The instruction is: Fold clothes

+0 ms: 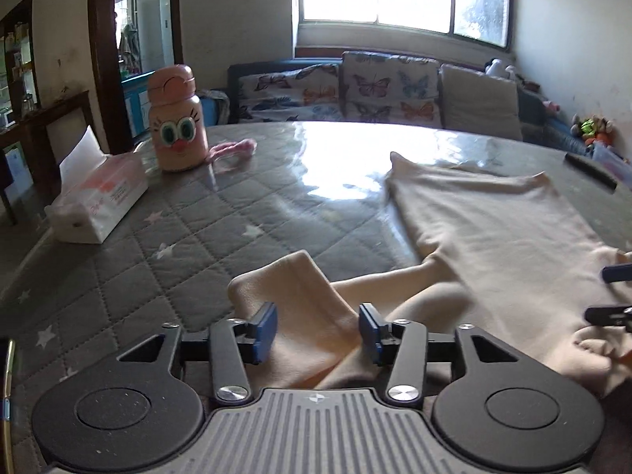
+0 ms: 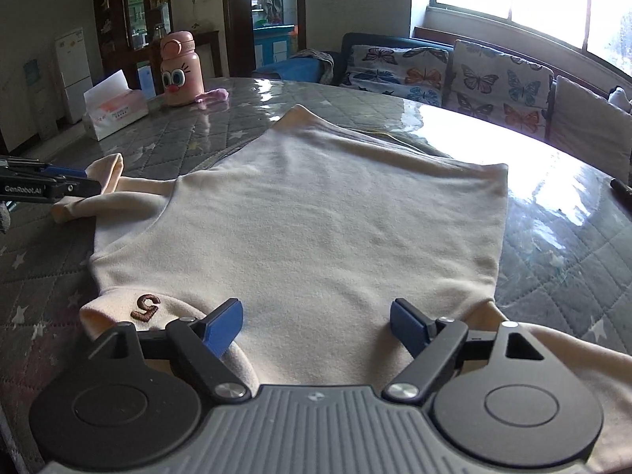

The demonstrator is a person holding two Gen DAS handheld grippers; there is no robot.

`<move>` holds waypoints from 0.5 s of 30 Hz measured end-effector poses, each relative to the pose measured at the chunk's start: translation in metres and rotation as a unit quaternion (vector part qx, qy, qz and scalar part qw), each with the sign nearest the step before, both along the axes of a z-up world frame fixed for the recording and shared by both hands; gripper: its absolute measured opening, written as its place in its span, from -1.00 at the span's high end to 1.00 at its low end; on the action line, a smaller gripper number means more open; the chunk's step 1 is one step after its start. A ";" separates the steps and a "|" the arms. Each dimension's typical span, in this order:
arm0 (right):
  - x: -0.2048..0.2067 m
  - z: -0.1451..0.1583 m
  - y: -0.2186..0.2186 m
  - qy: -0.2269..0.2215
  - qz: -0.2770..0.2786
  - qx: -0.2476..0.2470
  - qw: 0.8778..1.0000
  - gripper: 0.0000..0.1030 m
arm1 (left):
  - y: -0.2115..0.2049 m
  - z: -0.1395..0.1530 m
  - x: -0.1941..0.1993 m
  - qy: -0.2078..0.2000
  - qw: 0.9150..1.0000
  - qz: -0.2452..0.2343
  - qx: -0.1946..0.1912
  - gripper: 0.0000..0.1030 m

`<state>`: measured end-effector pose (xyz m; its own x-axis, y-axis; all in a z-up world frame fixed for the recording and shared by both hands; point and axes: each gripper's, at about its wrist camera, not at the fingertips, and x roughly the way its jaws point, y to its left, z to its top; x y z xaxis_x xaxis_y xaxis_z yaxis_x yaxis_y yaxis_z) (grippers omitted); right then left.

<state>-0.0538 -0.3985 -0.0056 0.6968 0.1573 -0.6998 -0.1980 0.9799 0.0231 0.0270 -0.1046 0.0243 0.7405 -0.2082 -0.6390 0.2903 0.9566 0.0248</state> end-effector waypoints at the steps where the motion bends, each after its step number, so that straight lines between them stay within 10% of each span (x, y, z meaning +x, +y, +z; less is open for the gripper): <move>1: 0.000 0.000 0.000 0.000 0.000 0.000 1.000 -0.64 | -0.001 -0.002 0.001 -0.002 1.000 0.005 0.008 -0.02; 9: 0.002 0.000 0.000 0.002 0.002 0.000 1.000 -0.67 | 0.029 -0.008 0.027 -0.036 0.988 0.111 0.098 -0.02; 15: 0.002 -0.001 0.000 0.002 0.003 0.002 1.000 -0.70 | 0.046 0.010 0.016 -0.029 0.993 0.107 0.044 -0.02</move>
<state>-0.0518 -0.3985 -0.0063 0.6933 0.1638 -0.7018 -0.2035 0.9787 0.0274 0.0427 -0.0584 0.0340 0.7977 0.0121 -0.6029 0.0772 0.9895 0.1221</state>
